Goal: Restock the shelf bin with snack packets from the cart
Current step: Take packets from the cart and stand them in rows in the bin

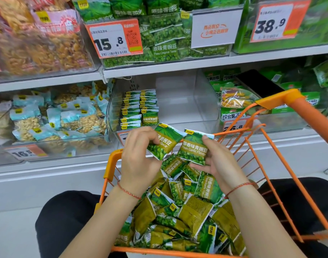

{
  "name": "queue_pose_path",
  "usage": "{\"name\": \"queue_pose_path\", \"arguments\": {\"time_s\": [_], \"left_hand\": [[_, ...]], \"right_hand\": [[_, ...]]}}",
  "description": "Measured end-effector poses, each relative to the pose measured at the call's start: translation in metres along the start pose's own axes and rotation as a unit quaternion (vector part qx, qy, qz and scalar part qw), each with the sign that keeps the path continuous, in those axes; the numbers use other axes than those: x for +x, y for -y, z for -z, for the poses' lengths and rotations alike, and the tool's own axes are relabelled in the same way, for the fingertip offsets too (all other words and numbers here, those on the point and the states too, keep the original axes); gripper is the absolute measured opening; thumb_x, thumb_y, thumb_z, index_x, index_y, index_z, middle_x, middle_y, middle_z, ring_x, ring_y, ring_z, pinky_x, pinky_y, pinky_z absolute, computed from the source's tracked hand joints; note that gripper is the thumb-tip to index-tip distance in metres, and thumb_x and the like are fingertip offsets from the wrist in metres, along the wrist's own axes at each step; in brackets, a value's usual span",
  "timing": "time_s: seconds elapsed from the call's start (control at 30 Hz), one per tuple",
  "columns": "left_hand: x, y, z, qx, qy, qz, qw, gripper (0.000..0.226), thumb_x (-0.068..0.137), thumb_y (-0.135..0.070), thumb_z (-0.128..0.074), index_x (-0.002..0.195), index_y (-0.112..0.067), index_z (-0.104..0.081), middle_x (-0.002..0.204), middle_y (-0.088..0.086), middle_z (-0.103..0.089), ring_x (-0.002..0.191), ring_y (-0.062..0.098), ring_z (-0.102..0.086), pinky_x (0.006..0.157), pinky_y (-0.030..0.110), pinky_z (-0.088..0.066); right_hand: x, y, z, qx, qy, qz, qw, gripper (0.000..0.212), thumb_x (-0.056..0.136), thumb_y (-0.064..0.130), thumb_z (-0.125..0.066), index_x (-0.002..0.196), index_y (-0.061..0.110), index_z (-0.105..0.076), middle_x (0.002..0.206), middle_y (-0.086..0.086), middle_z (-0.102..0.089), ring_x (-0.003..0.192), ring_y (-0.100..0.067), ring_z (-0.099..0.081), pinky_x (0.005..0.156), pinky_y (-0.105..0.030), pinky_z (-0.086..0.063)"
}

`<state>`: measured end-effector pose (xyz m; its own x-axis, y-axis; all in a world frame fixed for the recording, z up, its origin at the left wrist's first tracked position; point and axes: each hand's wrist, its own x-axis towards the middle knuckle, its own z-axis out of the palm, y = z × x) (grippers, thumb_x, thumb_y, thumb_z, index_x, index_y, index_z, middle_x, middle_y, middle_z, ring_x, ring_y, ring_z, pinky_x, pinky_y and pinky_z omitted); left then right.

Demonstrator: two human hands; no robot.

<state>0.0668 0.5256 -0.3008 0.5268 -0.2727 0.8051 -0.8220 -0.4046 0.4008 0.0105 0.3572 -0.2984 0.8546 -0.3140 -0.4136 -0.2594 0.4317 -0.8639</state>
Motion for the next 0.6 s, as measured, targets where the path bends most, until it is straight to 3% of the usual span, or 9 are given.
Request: {"name": "queue_pose_path", "arguments": {"time_s": [0.1, 0.2, 0.27, 0.33, 0.43, 0.53, 0.6], "left_hand": [[0.000, -0.004, -0.009, 0.002, 0.025, 0.010, 1.000, 0.059, 0.044, 0.021, -0.063, 0.084, -0.017, -0.044, 0.092, -0.001, -0.052, 0.089, 0.020, -0.052, 0.082, 0.015, -0.036], [-0.002, -0.008, -0.023, 0.009, 0.079, 0.029, 0.996, 0.048, 0.054, 0.010, -0.070, 0.085, -0.017, -0.046, 0.089, 0.002, -0.056, 0.087, 0.019, -0.050, 0.079, 0.017, -0.035], [-0.002, -0.011, -0.030, -0.006, 0.118, 0.050, 0.992, 0.035, 0.067, -0.010, -0.077, 0.088, -0.017, -0.050, 0.090, 0.000, -0.056, 0.088, 0.016, -0.049, 0.079, 0.019, -0.037], [-0.002, -0.014, -0.033, -0.030, 0.162, 0.045, 0.985, 0.031, 0.075, -0.034, -0.074, 0.089, -0.014, -0.054, 0.096, -0.002, -0.056, 0.094, 0.014, -0.050, 0.085, 0.022, -0.039], [-0.002, -0.021, -0.028, -0.068, 0.206, 0.041, 0.975, 0.035, 0.081, -0.047, -0.061, 0.090, -0.014, -0.057, 0.102, -0.004, -0.056, 0.102, 0.012, -0.051, 0.091, 0.021, -0.038], [-0.001, -0.020, -0.021, -0.107, 0.240, 0.177, 0.949, 0.032, 0.088, -0.055, -0.044, 0.093, -0.024, -0.052, 0.101, -0.011, -0.055, 0.102, 0.005, -0.049, 0.090, 0.024, -0.041], [-0.002, -0.015, -0.020, -0.056, 0.398, 0.203, 0.893, 0.032, 0.088, -0.059, -0.047, 0.094, -0.028, -0.053, 0.100, -0.013, -0.056, 0.098, 0.005, -0.052, 0.089, 0.033, -0.046]], "right_hand": [[-0.006, -0.001, -0.005, -0.029, 0.016, 0.003, 0.999, 0.055, 0.093, 0.042, -0.050, 0.141, 0.016, -0.039, 0.151, -0.006, -0.030, 0.136, -0.033, -0.032, 0.079, -0.041, -0.058], [-0.009, -0.001, -0.008, -0.023, 0.052, 0.010, 0.998, 0.045, 0.086, 0.053, -0.051, 0.120, 0.023, -0.055, 0.127, -0.009, -0.054, 0.127, -0.030, -0.043, 0.082, -0.043, -0.056], [-0.011, -0.002, -0.007, -0.016, 0.089, 0.029, 0.995, 0.052, 0.079, 0.056, -0.054, 0.113, 0.018, -0.059, 0.108, -0.006, -0.068, 0.107, -0.024, -0.063, 0.081, -0.041, -0.057], [-0.012, -0.001, -0.005, -0.030, 0.084, 0.051, 0.995, 0.048, 0.078, 0.051, -0.058, 0.108, 0.014, -0.058, 0.094, 0.005, -0.071, 0.090, -0.014, -0.067, 0.078, -0.035, -0.056], [-0.006, -0.003, 0.001, -0.022, 0.027, 0.052, 0.998, 0.036, 0.082, 0.031, -0.068, 0.108, 0.009, -0.054, 0.099, -0.001, -0.066, 0.090, -0.011, -0.065, 0.073, -0.031, -0.056], [-0.001, 0.000, 0.006, 0.096, -0.030, 0.048, 0.994, 0.025, 0.086, 0.015, -0.064, 0.107, 0.005, -0.056, 0.097, -0.008, -0.065, 0.079, -0.015, -0.066, 0.057, -0.023, -0.055], [0.001, 0.002, 0.012, 0.159, -0.070, 0.060, 0.983, 0.010, 0.089, 0.014, -0.059, 0.098, 0.009, -0.059, 0.095, -0.007, -0.063, 0.082, -0.017, -0.062, 0.052, -0.021, -0.053]]}}
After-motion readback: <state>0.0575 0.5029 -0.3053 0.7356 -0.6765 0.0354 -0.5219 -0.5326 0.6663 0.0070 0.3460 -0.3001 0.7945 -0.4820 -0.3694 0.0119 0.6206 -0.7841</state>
